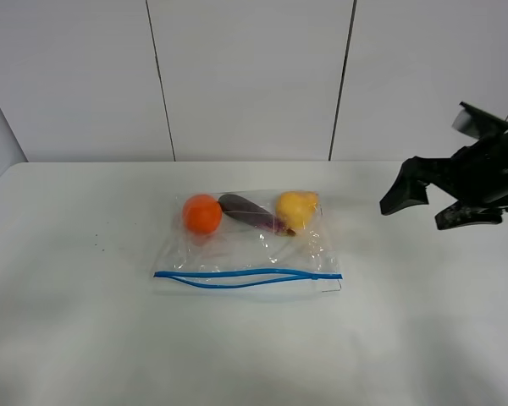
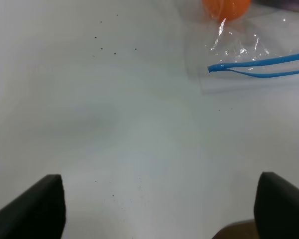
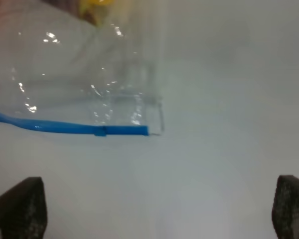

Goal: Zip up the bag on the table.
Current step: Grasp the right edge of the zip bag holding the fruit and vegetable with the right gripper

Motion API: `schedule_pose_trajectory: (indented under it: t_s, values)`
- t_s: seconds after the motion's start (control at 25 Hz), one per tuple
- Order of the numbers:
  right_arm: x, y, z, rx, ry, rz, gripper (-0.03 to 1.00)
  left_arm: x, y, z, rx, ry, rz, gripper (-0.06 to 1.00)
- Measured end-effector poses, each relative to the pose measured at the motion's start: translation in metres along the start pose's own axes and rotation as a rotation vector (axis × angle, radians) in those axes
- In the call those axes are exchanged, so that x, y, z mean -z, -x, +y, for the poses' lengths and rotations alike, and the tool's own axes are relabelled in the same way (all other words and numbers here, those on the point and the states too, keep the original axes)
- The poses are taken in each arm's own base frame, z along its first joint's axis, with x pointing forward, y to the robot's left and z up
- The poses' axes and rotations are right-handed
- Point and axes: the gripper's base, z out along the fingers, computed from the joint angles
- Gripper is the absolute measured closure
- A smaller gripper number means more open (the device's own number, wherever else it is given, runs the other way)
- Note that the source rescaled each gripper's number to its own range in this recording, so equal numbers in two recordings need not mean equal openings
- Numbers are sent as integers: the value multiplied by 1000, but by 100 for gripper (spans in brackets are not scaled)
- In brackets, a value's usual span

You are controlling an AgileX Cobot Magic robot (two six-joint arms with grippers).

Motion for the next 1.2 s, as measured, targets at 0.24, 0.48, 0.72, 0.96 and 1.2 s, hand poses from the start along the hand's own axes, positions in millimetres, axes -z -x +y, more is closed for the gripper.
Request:
schedule_pose_trajectory:
  t_s: [0.24,0.48,0.72,0.96,1.2]
  values:
    - [-58,10,-14,-12,123,62,-3,0,0,0,0,0,0,-6]
    - [-106,12,-26,-12,224,86,-3,0,0,0,0,0,0,-6]
    - [-147,13,-37,-12,314,129,-3,0,0,0,0,0,0,-6]
    - [-174,26,-37,-20,483,148,-3,0,0,0,0,0,0,-6]
    - [-183,22,-37,-25,547,189,-3,0,0,0,0,0,0,-6]
